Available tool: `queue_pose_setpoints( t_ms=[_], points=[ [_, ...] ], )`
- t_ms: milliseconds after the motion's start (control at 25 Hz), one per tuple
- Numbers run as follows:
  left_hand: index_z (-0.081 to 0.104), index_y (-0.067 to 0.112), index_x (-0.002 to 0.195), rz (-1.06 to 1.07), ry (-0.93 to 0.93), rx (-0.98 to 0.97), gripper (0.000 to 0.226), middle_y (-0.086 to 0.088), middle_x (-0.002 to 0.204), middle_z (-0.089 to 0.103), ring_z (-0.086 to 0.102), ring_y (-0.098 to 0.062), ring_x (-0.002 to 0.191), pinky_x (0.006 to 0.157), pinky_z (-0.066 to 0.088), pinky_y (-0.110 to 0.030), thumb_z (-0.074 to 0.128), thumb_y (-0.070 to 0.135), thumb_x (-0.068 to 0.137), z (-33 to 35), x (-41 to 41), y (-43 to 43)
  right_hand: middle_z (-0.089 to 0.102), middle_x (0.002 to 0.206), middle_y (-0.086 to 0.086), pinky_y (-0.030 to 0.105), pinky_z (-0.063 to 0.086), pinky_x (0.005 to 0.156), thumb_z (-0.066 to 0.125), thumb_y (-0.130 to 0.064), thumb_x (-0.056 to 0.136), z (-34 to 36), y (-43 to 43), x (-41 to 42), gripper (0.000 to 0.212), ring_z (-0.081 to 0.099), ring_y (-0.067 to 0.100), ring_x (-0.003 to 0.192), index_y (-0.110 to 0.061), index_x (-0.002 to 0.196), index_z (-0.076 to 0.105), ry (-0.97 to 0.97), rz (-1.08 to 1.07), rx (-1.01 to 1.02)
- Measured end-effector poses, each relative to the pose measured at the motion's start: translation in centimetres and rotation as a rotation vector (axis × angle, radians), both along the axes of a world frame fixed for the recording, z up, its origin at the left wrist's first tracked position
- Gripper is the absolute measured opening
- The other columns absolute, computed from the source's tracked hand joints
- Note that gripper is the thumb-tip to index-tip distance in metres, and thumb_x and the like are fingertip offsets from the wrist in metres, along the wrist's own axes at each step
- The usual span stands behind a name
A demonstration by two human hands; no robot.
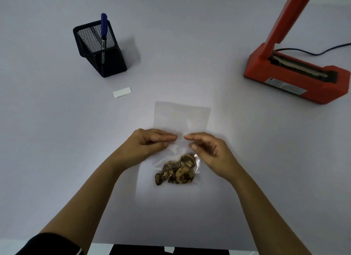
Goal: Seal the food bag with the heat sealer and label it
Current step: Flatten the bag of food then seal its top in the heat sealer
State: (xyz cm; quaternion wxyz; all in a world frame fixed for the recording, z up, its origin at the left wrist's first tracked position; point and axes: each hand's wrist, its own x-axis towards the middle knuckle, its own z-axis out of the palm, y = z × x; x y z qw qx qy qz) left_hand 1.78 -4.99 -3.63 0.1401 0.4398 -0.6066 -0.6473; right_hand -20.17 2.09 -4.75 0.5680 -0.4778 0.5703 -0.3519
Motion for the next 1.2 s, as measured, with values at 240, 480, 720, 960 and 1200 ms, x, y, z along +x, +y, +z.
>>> queue_pose_setpoints(
  t_ms=[240, 480, 720, 960, 1200],
  points=[
    [0.072, 0.029, 0.1, -0.037, -0.058, -0.132, 0.034, 0.034, 0.099, 0.067, 0.063, 0.004, 0.102, 0.087, 0.047, -0.01, 0.066, 0.0, 0.082, -0.4, -0.6, -0.9, 0.069, 0.095, -0.013, 0.016, 0.05, 0.083, 0.064, -0.002, 0.084, 0.5, -1.6, -0.6, 0.03, 0.065, 0.004, 0.094, -0.028, 0.097, 0.071, 0.134, -0.014, -0.091],
    [0.071, 0.027, 0.107, -0.09, -0.099, -0.099, 0.034, 0.024, 0.112, 0.066, 0.059, 0.006, 0.108, 0.092, 0.043, -0.009, 0.07, 0.006, 0.081, -1.0, -0.8, -1.4, 0.067, 0.098, -0.017, 0.019, 0.051, 0.078, 0.067, -0.006, 0.083, 0.4, -2.5, -1.4, 0.029, 0.065, 0.004, 0.088, -0.032, 0.094, 0.07, 0.147, 0.066, 0.074],
    [0.065, 0.03, 0.117, -0.112, -0.173, -0.184, 0.037, 0.017, 0.124, 0.061, 0.055, 0.006, 0.111, 0.091, 0.042, -0.008, 0.067, 0.013, 0.084, -1.2, -1.0, -1.3, 0.05, 0.116, -0.023, 0.02, 0.051, 0.07, 0.066, -0.004, 0.082, 0.0, -2.2, -0.8, 0.037, 0.058, 0.017, 0.067, -0.027, 0.111, 0.062, 0.239, 0.09, 0.004],
    [0.069, 0.02, 0.113, -0.08, -0.314, -0.572, 0.027, 0.019, 0.112, 0.061, 0.053, -0.005, 0.1, 0.086, 0.034, 0.0, 0.065, 0.017, 0.087, -1.9, -1.6, -0.3, 0.06, 0.118, -0.011, 0.021, 0.038, 0.09, 0.062, -0.018, 0.081, -0.7, -1.8, 0.0, 0.032, 0.046, 0.007, 0.107, -0.025, 0.112, 0.062, 0.726, 0.087, -0.29],
    [0.068, 0.013, 0.114, -0.038, -0.393, -0.68, 0.034, -0.012, 0.13, 0.048, 0.044, -0.021, 0.106, 0.087, 0.038, -0.024, 0.069, 0.022, 0.081, -2.9, -1.3, 0.4, 0.041, 0.129, 0.003, 0.033, 0.032, 0.095, 0.066, -0.03, 0.078, -1.1, -1.5, -0.4, 0.037, 0.039, 0.017, 0.112, -0.023, 0.114, 0.061, 0.795, 0.042, -0.202]
  ],
)
